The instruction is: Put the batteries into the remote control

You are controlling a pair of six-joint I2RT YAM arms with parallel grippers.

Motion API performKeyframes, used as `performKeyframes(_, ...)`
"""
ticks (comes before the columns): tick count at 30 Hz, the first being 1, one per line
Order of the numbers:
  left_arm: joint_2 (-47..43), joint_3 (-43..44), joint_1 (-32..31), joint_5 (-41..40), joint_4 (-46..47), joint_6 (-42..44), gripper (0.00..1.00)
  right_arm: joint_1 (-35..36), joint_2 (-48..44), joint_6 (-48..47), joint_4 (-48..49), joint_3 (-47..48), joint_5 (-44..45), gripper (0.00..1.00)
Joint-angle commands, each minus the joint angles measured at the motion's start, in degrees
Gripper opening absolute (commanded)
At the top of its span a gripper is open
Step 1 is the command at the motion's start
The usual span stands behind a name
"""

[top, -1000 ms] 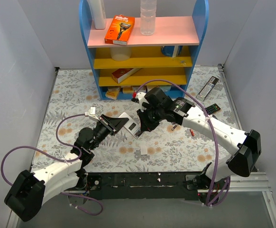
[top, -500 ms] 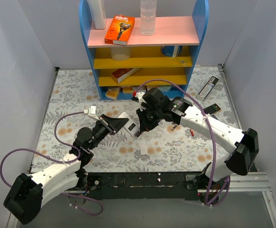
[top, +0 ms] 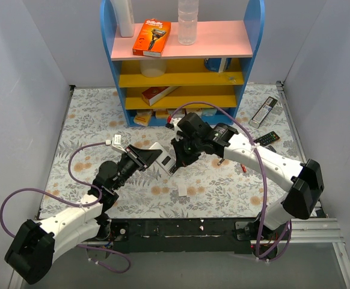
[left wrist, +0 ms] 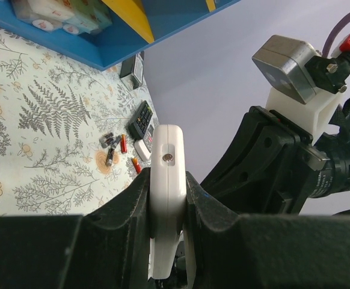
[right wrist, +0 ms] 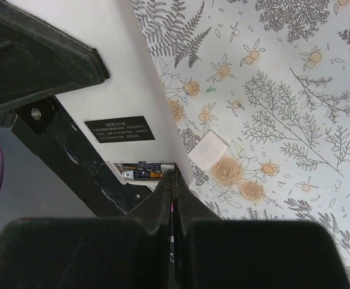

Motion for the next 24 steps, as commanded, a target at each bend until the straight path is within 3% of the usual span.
performKeyframes(1,-2.24,3.88,-0.76,2.77,13.99,-6.90,0.00,1.88,2.74,2.96,1.54,-2.70,7.55,0.01)
performKeyframes(7,-1.97,4.23,-0.76,2.42,14.78,-7.25,0.00,4.07,3.35,4.89,1.72,-2.79,15.38,0.01)
performKeyframes(13,-1.18,4.23,-0.76,3.39,15.75,-8.13,0.00,5.48,2.48,4.81,6.02,-3.84,17.07,0.01)
performKeyframes(24,-5.14,-1.65,0.20,-5.14,1.43,-0.22,0.00,5.30,-5.25,1.64,11.21,-3.06,12.23,0.04)
